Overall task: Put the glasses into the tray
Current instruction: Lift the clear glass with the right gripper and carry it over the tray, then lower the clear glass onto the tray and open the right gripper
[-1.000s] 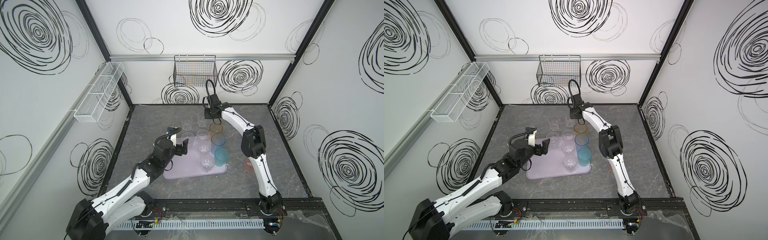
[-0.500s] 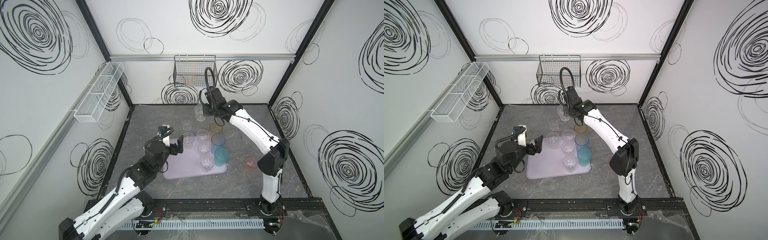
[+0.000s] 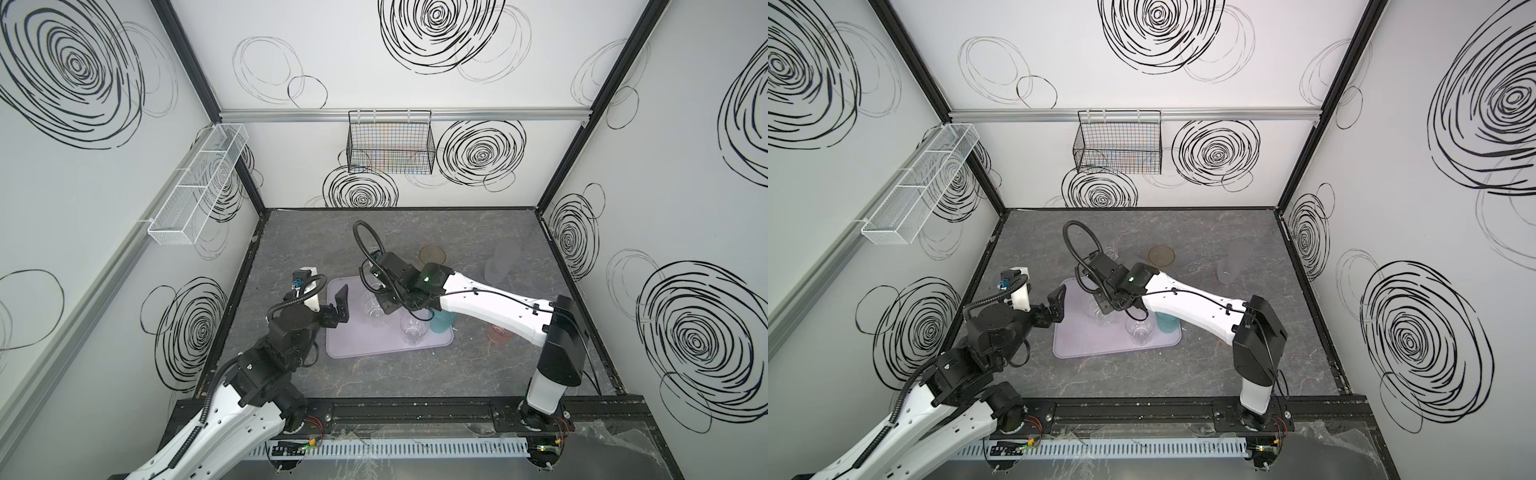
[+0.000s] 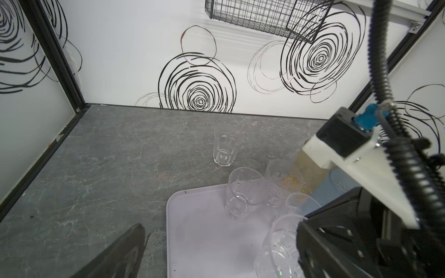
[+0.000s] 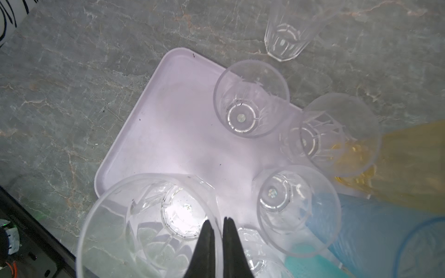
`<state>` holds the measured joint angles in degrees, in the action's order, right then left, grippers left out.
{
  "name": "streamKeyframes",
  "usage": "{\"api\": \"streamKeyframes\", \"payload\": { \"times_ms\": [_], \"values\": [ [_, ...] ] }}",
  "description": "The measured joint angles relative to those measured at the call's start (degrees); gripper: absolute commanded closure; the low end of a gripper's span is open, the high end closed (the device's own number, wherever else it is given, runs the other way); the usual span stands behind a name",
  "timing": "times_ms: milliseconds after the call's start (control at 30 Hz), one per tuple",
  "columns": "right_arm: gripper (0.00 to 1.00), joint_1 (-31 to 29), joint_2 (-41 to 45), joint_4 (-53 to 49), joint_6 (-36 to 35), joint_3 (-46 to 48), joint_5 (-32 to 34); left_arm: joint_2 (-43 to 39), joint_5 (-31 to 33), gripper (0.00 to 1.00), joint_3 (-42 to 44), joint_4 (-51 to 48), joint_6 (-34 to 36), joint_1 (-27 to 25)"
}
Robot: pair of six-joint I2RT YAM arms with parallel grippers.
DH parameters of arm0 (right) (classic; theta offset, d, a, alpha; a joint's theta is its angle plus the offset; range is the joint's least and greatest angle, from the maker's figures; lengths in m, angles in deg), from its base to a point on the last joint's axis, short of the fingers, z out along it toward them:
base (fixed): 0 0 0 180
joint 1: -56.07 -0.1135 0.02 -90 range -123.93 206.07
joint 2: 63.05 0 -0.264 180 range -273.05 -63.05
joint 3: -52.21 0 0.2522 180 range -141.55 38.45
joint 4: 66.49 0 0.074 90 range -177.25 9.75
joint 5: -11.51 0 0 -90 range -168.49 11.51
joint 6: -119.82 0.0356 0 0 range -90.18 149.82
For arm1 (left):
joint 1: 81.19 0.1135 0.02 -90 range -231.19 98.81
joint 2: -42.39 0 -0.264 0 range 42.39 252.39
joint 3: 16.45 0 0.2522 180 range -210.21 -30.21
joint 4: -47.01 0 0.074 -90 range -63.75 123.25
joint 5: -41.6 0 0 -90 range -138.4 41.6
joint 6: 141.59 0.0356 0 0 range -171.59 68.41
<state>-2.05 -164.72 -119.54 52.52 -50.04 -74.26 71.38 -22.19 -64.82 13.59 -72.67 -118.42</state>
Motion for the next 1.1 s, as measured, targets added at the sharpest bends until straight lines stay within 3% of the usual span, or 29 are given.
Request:
{"api": "streamKeyframes", "payload": {
  "times_ms": [433,1100],
  "values": [
    [1.00,0.94,-1.84,11.65,2.27,10.67,1.81,2.05,-0.70,0.00,7.41,2.32,-5.86,-0.26],
    [0.92,3.17,-4.00,17.18,2.36,12.07,4.98,4.85,-1.75,0.01,10.69,7.48,-7.65,-0.76]
  ]
}}
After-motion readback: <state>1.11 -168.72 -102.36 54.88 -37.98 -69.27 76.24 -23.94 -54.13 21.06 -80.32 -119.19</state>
